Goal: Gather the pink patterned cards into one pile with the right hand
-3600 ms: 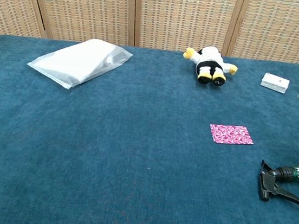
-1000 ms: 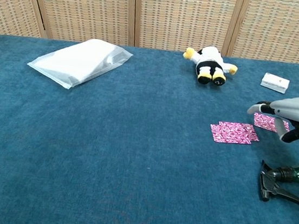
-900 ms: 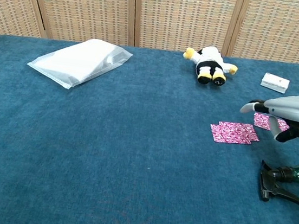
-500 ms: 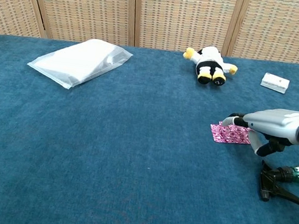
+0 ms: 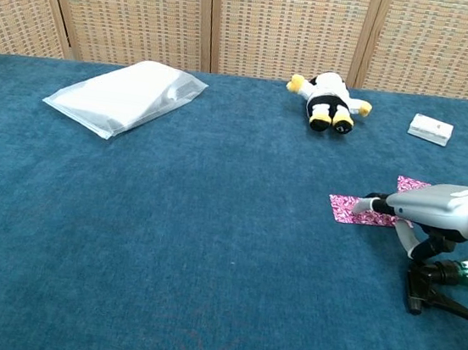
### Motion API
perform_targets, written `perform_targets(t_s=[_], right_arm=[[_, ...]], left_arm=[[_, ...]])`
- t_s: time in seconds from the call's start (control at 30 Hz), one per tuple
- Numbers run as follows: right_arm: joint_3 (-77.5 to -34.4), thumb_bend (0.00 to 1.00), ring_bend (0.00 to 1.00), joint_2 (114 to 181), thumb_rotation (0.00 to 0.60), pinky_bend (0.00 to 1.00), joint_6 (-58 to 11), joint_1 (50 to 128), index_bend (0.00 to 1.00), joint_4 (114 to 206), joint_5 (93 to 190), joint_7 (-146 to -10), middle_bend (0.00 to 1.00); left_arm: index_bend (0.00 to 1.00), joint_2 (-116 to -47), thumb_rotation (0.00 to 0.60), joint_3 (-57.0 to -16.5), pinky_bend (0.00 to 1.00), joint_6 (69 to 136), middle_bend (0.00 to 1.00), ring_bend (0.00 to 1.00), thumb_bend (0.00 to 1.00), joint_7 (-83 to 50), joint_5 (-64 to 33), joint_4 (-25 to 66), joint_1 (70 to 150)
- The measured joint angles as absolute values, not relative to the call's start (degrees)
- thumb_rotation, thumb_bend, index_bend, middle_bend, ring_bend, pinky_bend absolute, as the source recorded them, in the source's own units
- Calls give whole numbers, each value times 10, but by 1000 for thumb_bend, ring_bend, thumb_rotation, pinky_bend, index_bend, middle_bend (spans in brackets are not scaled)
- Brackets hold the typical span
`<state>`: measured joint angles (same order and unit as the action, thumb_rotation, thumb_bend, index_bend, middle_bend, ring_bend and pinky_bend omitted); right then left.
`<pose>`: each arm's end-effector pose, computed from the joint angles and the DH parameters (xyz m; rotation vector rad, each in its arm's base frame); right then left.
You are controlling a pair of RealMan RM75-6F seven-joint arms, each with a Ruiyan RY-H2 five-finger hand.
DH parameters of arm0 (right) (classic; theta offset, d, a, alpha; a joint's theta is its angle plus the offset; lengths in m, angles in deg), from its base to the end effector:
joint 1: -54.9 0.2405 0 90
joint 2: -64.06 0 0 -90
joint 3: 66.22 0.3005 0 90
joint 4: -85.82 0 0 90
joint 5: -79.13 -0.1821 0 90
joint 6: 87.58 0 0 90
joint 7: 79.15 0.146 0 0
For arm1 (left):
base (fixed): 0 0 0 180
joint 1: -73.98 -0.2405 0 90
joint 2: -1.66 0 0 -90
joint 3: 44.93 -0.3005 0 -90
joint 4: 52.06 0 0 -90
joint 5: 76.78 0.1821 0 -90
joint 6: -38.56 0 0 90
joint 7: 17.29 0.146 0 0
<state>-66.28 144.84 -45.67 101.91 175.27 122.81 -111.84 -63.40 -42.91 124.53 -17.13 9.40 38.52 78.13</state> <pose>-0.2343 -0.3496 0.0140 2.0600 -1.0486 0.3869 -0.3465 0.1776 0.2007 -1.3834 -0.8951 -0.8876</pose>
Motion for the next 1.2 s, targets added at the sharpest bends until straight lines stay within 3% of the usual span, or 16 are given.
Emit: perform_targets(t_s=[0.8, 0.83, 0.87, 0.97, 1.0, 1.07, 1.2], right_arm=[[-724, 1000, 0, 1403, 600, 0, -453, 1013, 55, 1887, 1353, -1111, 35], [-724, 977, 0, 1403, 600, 0, -449, 1012, 55, 1889, 1357, -1109, 26], [-722, 883, 0, 1404, 600, 0, -445, 1011, 55, 1891, 1361, -1106, 13], [-711, 457, 0, 1405, 600, 0, -429, 1004, 55, 1893, 1378, -1085, 0], [-706, 389, 0, 1406, 600, 0, -420, 1000, 57, 1892, 1391, -1074, 0], [-696, 303, 0, 1409, 600, 0, -401, 993, 82, 1886, 1411, -1058, 0], [-672, 259, 0, 1427, 600, 0, -345, 975, 135, 1845, 1449, -1029, 0]], left_arm=[[0, -634, 600, -429, 0, 1246, 0, 0, 0, -170, 93, 386, 781], [0, -634, 600, -429, 0, 1246, 0, 0, 0, -170, 94, 386, 781], [0, -634, 600, -429, 0, 1246, 0, 0, 0, -170, 94, 386, 781], [0, -634, 600, -429, 0, 1246, 0, 0, 0, -171, 94, 386, 781], [0, -634, 600, -429, 0, 1246, 0, 0, 0, -171, 94, 386, 781], [0, -634, 600, -429, 0, 1245, 0, 0, 0, -172, 94, 386, 781], [0, -634, 600, -429, 0, 1245, 0, 0, 0, -172, 94, 386, 781]])
